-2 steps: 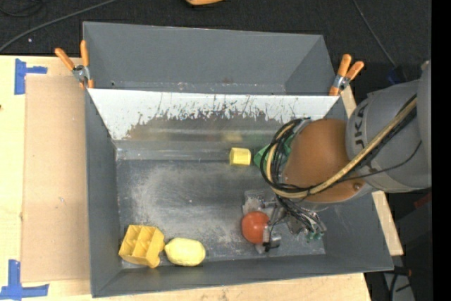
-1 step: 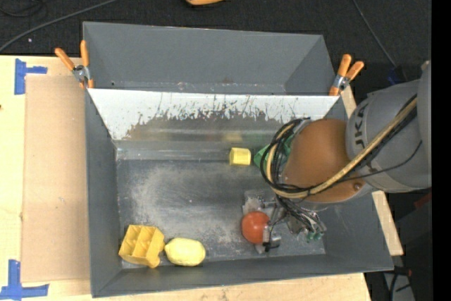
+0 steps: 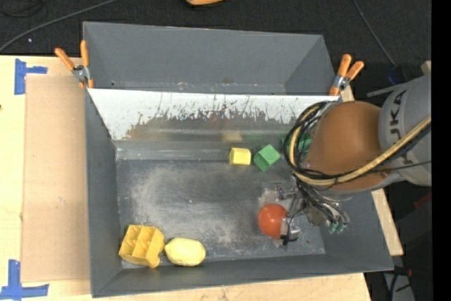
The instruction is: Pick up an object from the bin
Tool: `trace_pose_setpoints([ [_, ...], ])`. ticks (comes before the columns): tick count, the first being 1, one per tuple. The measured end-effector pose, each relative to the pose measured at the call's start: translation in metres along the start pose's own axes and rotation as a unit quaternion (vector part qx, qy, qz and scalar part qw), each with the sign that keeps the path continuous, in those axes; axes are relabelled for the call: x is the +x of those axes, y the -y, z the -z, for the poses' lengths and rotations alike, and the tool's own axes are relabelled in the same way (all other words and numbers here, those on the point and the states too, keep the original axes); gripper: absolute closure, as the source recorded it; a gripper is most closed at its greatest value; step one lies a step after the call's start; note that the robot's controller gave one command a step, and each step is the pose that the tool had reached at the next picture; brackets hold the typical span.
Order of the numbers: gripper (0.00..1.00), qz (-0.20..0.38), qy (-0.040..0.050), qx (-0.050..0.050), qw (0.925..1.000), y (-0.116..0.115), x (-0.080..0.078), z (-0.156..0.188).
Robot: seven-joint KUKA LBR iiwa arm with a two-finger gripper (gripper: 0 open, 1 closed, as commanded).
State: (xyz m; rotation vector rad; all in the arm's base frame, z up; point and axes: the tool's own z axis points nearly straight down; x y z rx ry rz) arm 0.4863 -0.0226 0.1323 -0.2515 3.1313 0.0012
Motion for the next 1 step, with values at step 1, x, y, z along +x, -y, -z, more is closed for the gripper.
trace_pose_setpoints([
  [1,1.0,-0.01,-0.0012,-0.001,0.9999,-0.0124,-0.0075,0.0486],
])
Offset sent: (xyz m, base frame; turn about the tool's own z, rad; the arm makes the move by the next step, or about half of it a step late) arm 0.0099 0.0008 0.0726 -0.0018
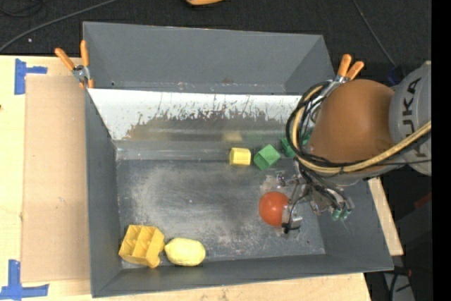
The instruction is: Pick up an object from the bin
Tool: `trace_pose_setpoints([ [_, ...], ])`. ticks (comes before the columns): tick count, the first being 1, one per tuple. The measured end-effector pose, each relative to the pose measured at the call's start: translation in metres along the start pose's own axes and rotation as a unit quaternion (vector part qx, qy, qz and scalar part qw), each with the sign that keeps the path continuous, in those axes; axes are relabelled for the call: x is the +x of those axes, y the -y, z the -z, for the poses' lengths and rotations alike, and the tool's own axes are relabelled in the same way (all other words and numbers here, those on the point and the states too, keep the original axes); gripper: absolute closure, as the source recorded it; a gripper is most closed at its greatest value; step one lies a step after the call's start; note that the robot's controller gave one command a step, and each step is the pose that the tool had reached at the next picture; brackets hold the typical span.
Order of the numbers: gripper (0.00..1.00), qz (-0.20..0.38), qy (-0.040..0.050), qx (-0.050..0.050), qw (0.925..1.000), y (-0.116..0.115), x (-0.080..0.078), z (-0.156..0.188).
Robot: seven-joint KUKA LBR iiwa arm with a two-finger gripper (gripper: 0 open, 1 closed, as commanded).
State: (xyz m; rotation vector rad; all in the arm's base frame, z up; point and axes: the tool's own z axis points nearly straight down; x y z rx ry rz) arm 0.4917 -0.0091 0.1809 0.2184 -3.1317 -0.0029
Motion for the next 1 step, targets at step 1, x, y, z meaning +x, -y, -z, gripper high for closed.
trace_pose_setpoints([
  [1,1.0,0.01,0.0053,0.002,0.9999,0.0137,-0.0035,0.0249],
])
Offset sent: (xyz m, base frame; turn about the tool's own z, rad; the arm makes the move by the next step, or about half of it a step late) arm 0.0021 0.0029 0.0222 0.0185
